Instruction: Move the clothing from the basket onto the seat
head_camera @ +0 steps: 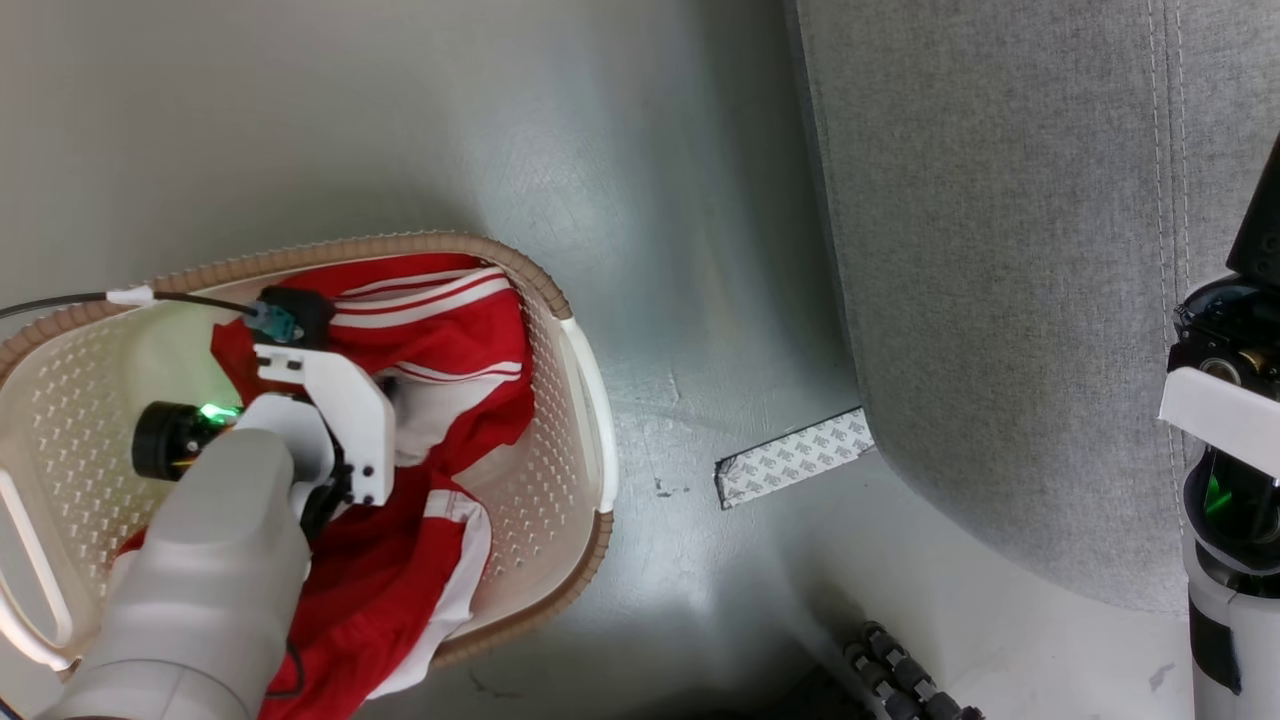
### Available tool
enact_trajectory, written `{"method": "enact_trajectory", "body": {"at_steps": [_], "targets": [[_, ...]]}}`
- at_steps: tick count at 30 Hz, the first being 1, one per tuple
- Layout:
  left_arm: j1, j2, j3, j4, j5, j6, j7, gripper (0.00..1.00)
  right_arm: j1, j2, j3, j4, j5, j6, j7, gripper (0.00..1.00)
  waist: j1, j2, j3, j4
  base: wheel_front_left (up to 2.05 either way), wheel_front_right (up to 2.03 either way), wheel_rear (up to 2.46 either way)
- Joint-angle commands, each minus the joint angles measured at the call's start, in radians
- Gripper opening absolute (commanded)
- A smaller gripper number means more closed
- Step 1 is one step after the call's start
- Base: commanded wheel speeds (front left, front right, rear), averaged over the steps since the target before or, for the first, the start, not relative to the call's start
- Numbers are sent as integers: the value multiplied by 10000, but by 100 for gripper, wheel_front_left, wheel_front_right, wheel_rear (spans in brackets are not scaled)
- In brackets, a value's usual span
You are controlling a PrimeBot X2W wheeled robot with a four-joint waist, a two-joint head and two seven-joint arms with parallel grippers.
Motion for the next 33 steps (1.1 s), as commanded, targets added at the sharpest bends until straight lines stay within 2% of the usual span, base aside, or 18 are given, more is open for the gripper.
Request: {"method": "enact_trajectory", "body": {"at_steps": [1,8,16,26,33], "targets": [[-69,58,-33,57,80,-13,-24,0,-32,39,-26,-18,44,-21,9,100,0,0,-6,-11,0,0,0],[33,-2,-269,73,-69,-137,-450,0,-54,39,-66,156,52,-21,9,100,0,0,-272,104,0,0,0],[698,-209,-376,103,-522,-169,-928,0,95,35,-84,401,-116,-21,9,100,0,0,-1455,403,0,0,0],[2046,-890,-1243,-723,-1528,-176,-1793,0,783,18,-14,1048,-648,-21,9,100,0,0,-3973,1160,0,0,0],[3089,-1031,-2130,-1523,-2502,-174,-2407,0,1464,-217,76,1628,-695,-21,9,100,0,0,-5978,1779,0,0,0]]}}
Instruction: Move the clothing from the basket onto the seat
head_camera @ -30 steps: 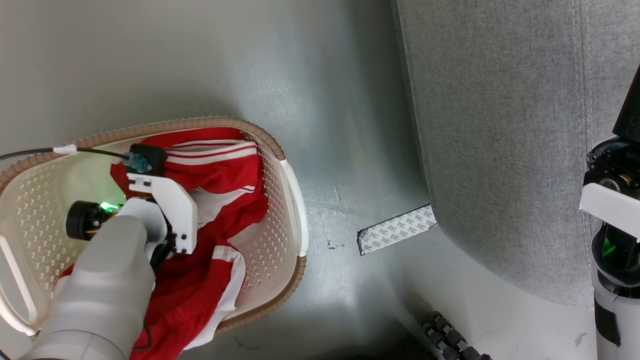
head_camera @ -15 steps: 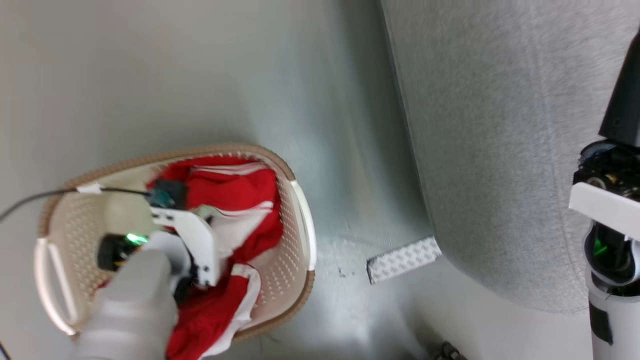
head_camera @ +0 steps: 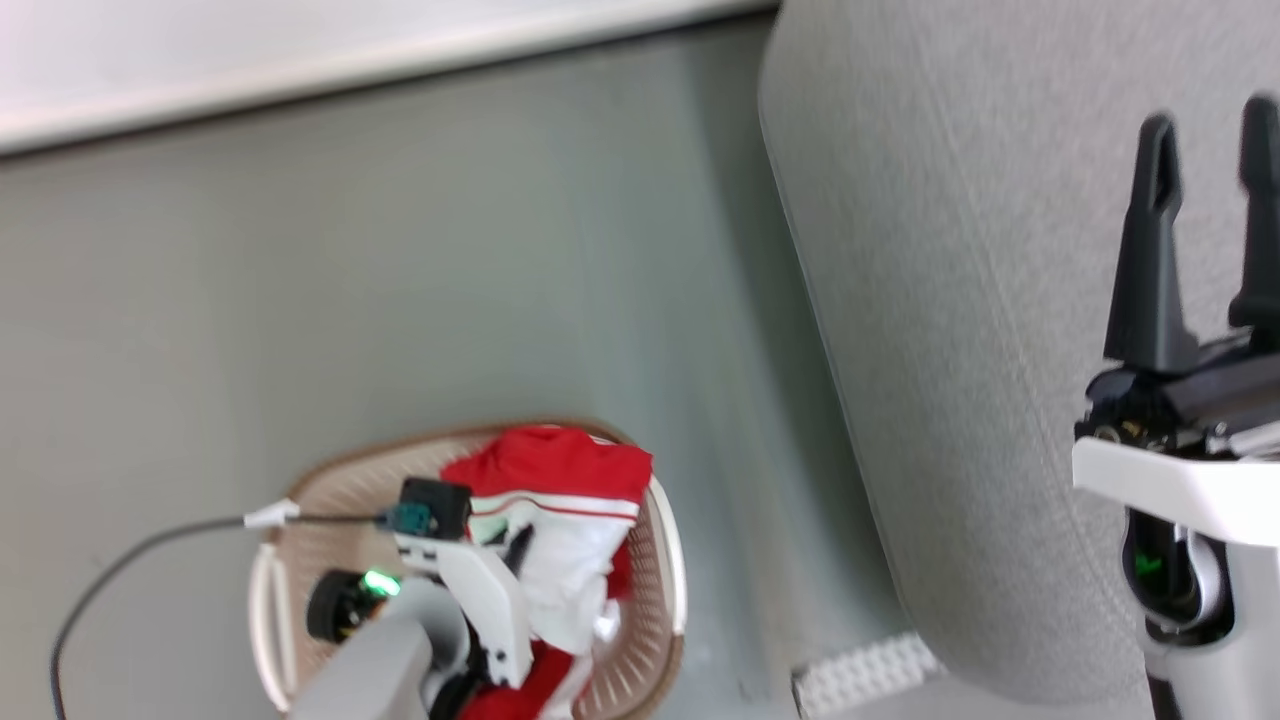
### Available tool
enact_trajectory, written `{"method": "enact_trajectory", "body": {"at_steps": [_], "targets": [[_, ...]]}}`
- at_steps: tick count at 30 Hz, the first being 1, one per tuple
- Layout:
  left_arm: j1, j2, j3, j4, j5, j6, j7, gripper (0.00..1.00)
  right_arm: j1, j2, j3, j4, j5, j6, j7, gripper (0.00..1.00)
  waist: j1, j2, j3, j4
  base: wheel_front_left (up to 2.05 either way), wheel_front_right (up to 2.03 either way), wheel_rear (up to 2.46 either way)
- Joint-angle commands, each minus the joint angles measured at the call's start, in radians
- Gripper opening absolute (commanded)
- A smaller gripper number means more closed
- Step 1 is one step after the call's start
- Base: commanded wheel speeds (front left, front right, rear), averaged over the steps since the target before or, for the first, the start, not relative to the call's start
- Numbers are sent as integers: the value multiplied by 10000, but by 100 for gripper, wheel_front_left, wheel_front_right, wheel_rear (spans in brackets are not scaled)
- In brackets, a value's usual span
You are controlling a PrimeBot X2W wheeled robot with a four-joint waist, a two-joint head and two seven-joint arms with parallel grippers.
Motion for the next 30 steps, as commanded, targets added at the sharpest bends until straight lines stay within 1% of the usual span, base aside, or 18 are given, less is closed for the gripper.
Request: {"method": "enact_trajectory", "body": {"at_steps": [1,6,10,13,18,22,26,30], "targets": [[328,-26,-120,-135,-234,-20,-162,0,288,-136,-12,112,20,-21,9,100,1,0,-1344,649,0,0,0],[994,107,-719,-790,-883,-10,-600,0,893,-361,34,454,119,-21,9,100,1,0,-2559,1110,0,0,0],[1398,345,-1068,-1405,-1322,-10,-958,0,1335,-528,108,692,188,-21,9,100,1,0,-3381,1460,0,0,0],[1598,554,-1140,-1952,-1534,-11,-1203,0,1651,-544,192,835,269,-21,10,100,1,0,-3884,1666,0,0,0],[1808,932,-862,-3166,-1792,16,-1450,0,2194,-546,344,1029,393,-21,10,100,1,0,-4558,1926,0,0,0],[1905,1235,-551,-4547,-1778,288,-1504,0,2568,-531,554,1197,495,-21,10,100,1,0,-4990,2035,0,0,0],[1727,1625,-344,-6187,-1604,744,-1384,0,2828,-513,765,1313,541,-21,10,100,1,0,-5260,2068,0,0,0],[1426,2054,-76,-7896,-1555,1219,-953,0,2988,-485,1003,1410,578,-21,10,100,1,0,-5387,2027,0,0,0]]}}
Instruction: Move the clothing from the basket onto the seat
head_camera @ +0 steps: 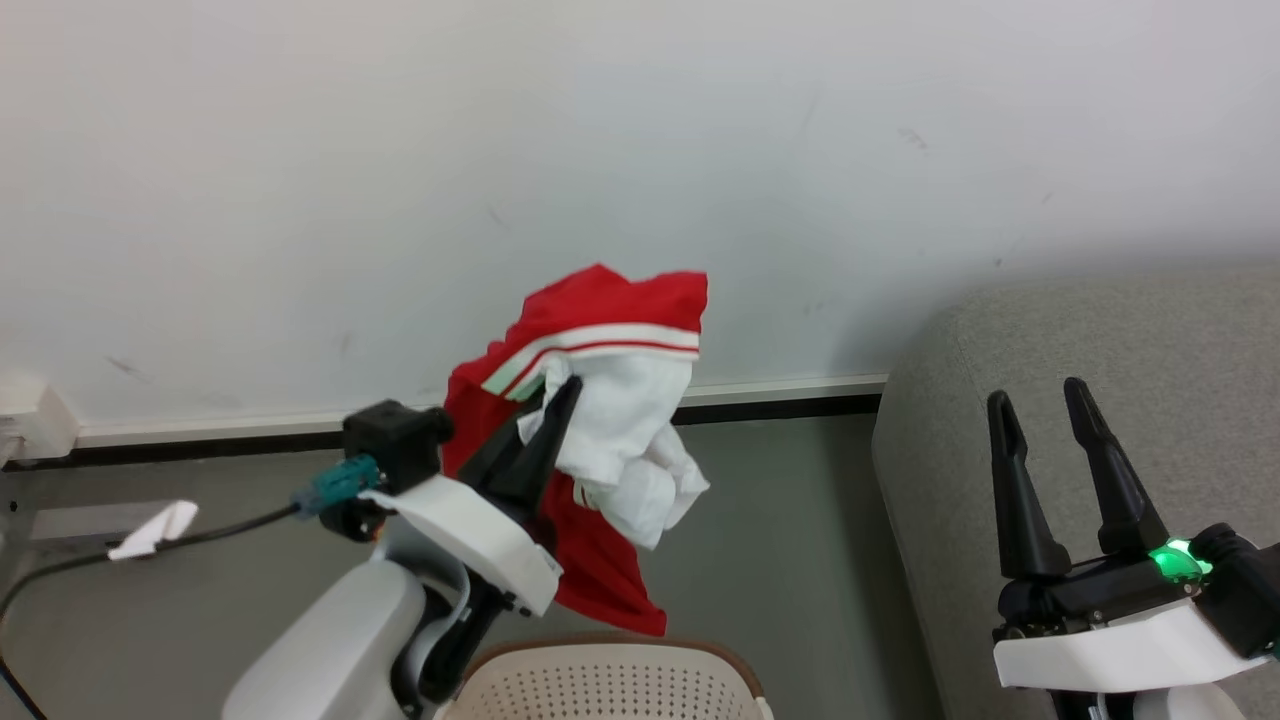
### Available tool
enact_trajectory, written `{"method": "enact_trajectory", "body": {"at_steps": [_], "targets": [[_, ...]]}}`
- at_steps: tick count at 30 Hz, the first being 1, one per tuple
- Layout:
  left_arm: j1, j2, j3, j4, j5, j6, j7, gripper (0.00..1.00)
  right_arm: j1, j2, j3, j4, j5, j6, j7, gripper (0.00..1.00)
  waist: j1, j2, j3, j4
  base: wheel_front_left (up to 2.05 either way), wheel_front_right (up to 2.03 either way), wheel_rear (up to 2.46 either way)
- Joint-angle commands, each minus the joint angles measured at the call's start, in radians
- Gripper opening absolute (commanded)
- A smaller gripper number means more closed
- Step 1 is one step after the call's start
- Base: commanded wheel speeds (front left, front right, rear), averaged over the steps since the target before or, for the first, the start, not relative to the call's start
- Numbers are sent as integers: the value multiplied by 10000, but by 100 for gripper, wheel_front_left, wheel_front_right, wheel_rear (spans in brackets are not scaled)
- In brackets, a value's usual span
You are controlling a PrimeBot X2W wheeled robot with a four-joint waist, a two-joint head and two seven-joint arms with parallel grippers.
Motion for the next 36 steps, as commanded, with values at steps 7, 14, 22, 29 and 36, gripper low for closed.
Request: {"method": "enact_trajectory", "body": {"at_steps": [7,14,22,29,36], "targets": [[-501,658,447,-2152,42,729,793,0,263,11,604,135,174,-21,10,100,3,0,-125,-233,0,0,0],[-388,909,562,-2932,79,1114,1085,0,266,-46,990,267,261,-21,10,100,3,0,-126,-403,0,0,0],[-414,783,446,-3178,48,1167,1162,0,3,-433,2366,742,626,-21,10,100,3,0,-152,-324,0,0,0],[-766,442,100,-3424,156,1071,1304,0,-1005,-590,4525,2546,737,-21,10,100,3,0,-232,35,0,0,0],[-981,84,-256,-3565,159,970,1458,0,-1999,-379,5680,4078,579,-21,8,100,3,0,-276,505,0,0,0]]}}
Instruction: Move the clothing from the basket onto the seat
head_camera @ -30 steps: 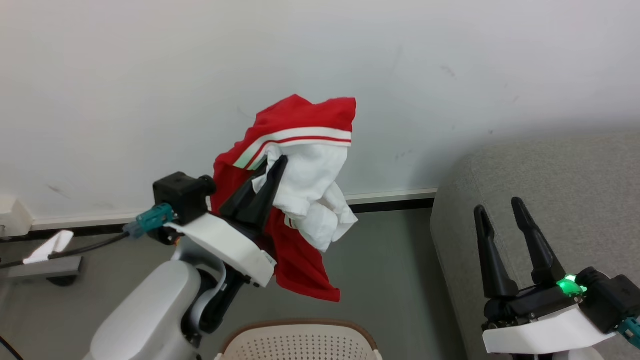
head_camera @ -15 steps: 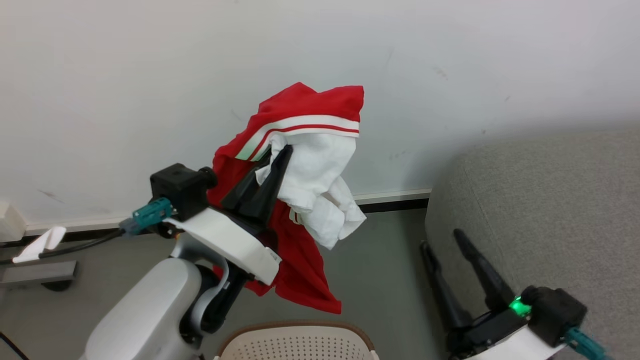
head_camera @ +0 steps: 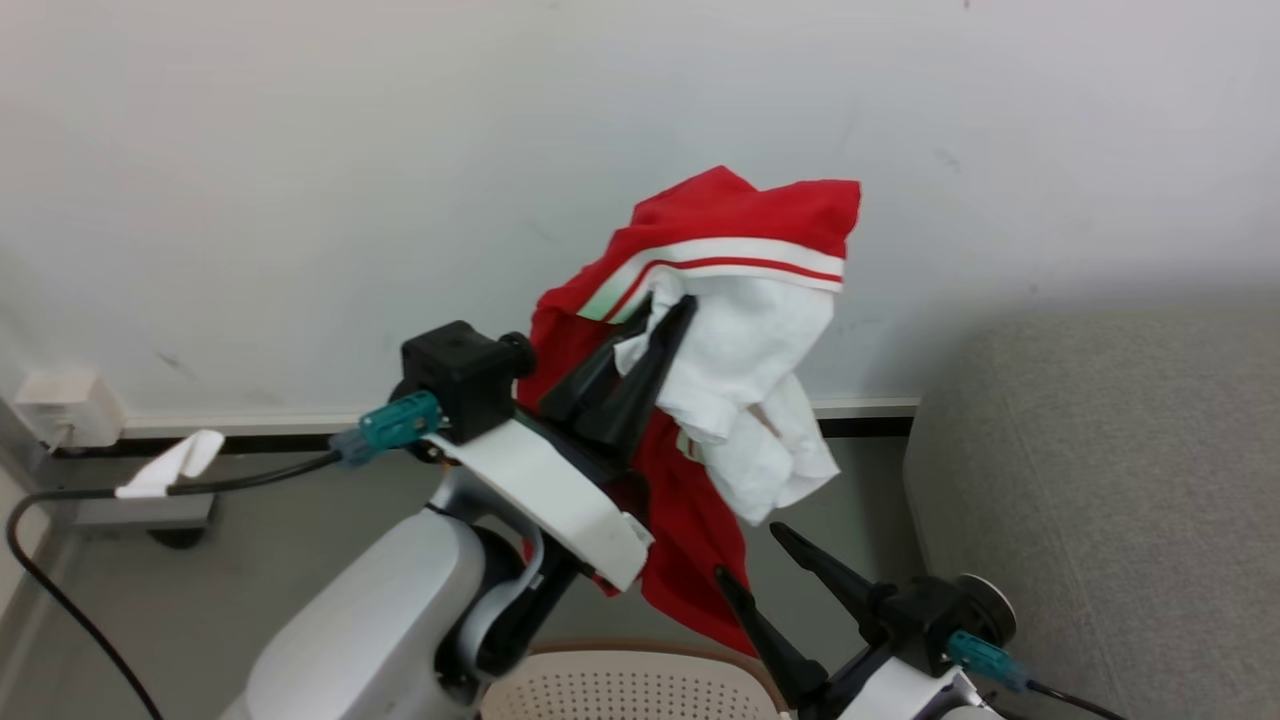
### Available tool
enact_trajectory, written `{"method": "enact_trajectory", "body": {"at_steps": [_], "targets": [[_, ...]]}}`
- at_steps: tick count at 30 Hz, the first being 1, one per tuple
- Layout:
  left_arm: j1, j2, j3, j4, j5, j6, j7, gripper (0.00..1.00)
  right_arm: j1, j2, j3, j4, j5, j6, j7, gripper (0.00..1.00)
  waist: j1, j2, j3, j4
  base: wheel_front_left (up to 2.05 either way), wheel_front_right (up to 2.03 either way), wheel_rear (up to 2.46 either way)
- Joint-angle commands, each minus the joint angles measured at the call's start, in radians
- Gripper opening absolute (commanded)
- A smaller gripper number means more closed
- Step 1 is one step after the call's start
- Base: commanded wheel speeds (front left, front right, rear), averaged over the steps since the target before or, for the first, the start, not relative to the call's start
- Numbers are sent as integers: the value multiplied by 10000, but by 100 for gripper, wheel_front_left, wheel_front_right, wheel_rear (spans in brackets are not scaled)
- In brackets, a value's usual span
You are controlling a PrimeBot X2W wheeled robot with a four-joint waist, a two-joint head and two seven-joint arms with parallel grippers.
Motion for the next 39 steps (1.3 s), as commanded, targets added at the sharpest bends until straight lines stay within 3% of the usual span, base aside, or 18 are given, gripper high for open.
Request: {"method": "enact_trajectory", "body": {"at_steps": [1,7,17,18,19,20,21,31,39], "targets": [[-104,-81,-47,-58,27,-53,15,0,-199,70,71,212,-44,-21,8,100,-1,0,-18,183,0,0,0],[-140,-496,-442,-188,-46,-160,117,0,-819,426,442,1494,-167,-21,6,100,-1,0,-34,732,0,0,0],[75,-870,-970,-228,-167,-315,216,0,-1272,802,-3,2616,-436,-21,8,100,-1,0,-144,1512,0,0,0],[84,-854,-958,-221,-166,-282,209,0,-1280,818,-26,2650,-449,-21,7,79,-1,0,-156,1550,0,0,0],[94,-833,-948,-216,-173,-276,198,0,-1284,840,-41,2667,-464,-21,8,36,-1,0,-164,1576,0,0,0],[105,-820,-937,-217,-182,-262,191,0,-1287,857,-56,2681,-478,-21,8,7,-1,0,-169,1596,0,0,0],[121,-801,-930,-222,-200,-271,179,0,-1295,866,-112,2663,-494,-21,8,0,-1,0,-173,1607,0,0,0],[373,-523,-752,-221,-294,-74,52,0,-827,861,-976,1808,-779,-21,7,0,-1,0,-174,1416,0,0,0],[951,-122,-583,-141,-420,85,-66,0,-193,618,-2272,600,-973,-21,8,0,-1,0,-104,1350,0,0,0]]}}
